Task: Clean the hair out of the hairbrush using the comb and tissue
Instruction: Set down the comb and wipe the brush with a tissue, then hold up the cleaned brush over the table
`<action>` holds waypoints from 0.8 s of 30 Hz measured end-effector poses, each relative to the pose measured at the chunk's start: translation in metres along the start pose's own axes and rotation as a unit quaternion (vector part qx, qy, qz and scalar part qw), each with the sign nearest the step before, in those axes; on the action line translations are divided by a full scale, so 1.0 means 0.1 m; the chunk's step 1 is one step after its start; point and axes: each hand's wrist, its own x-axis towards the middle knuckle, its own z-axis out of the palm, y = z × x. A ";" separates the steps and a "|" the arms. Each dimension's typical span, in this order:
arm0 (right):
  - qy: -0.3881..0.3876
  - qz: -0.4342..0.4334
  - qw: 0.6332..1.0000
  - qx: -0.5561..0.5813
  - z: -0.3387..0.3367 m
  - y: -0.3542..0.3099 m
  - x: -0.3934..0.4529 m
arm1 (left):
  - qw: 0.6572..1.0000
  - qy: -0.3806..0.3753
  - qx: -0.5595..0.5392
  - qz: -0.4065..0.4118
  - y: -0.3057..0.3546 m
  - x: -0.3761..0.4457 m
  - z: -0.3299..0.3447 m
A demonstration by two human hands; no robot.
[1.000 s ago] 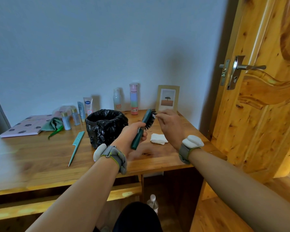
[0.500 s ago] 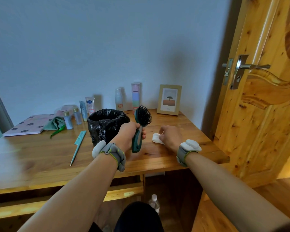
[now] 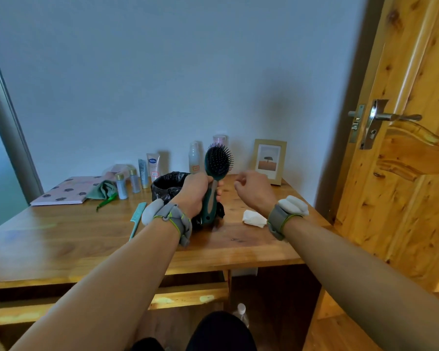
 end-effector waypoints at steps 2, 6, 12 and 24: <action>0.011 -0.017 1.000 0.023 0.02 -0.22 0.03 | 1.000 -0.002 0.009 0.016 0.12 -0.03 -0.11; 0.007 -0.033 0.996 0.084 0.14 -0.64 0.07 | 0.997 0.009 0.043 0.065 0.30 -0.09 -0.38; -0.006 -0.034 0.988 0.149 0.46 -1.19 0.10 | 0.984 0.104 0.069 0.126 0.41 -0.12 -0.86; -0.119 -0.107 0.984 0.084 1.16 -1.95 -0.02 | 0.868 0.322 0.342 0.162 0.35 -0.26 -1.83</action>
